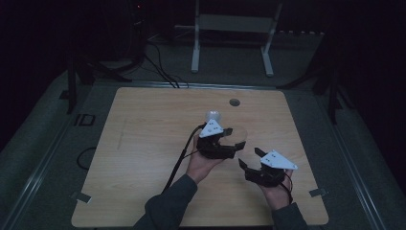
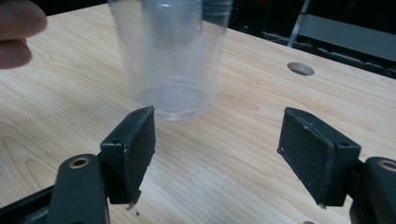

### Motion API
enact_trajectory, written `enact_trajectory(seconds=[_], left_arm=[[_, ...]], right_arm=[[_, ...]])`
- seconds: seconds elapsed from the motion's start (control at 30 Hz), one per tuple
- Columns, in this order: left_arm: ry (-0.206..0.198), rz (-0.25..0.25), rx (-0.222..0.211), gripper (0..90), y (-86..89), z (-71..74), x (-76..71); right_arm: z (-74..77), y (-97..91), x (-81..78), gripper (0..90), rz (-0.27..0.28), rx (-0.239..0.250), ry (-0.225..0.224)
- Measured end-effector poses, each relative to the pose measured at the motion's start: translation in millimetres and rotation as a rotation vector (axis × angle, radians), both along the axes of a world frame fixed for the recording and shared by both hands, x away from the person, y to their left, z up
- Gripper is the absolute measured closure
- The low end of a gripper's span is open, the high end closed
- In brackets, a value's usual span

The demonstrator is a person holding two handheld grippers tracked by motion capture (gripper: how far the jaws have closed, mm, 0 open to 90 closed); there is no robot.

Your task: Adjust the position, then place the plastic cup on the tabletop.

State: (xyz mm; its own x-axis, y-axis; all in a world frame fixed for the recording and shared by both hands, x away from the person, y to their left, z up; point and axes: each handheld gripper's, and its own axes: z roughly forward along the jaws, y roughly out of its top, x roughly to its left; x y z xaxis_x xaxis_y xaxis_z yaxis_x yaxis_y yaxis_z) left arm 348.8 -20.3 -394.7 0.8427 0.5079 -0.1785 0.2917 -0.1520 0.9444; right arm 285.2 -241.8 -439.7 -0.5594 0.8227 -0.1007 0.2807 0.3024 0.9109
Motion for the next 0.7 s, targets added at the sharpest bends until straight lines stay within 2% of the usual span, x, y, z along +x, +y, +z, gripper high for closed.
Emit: enact_trajectory(seconds=[0.27,0.7], left_arm=[[-0.014,-0.009,0.019,29.8,-3.2,-1.4,-1.8],[-0.026,-0.014,0.023,29.8,-3.4,-5.3,-4.7]], right_arm=[[1.7,-9.3,-0.6,27.2,-0.027,-0.004,-0.004],[1.5,-19.6,1.9,27.2,-0.066,0.014,-0.001]])
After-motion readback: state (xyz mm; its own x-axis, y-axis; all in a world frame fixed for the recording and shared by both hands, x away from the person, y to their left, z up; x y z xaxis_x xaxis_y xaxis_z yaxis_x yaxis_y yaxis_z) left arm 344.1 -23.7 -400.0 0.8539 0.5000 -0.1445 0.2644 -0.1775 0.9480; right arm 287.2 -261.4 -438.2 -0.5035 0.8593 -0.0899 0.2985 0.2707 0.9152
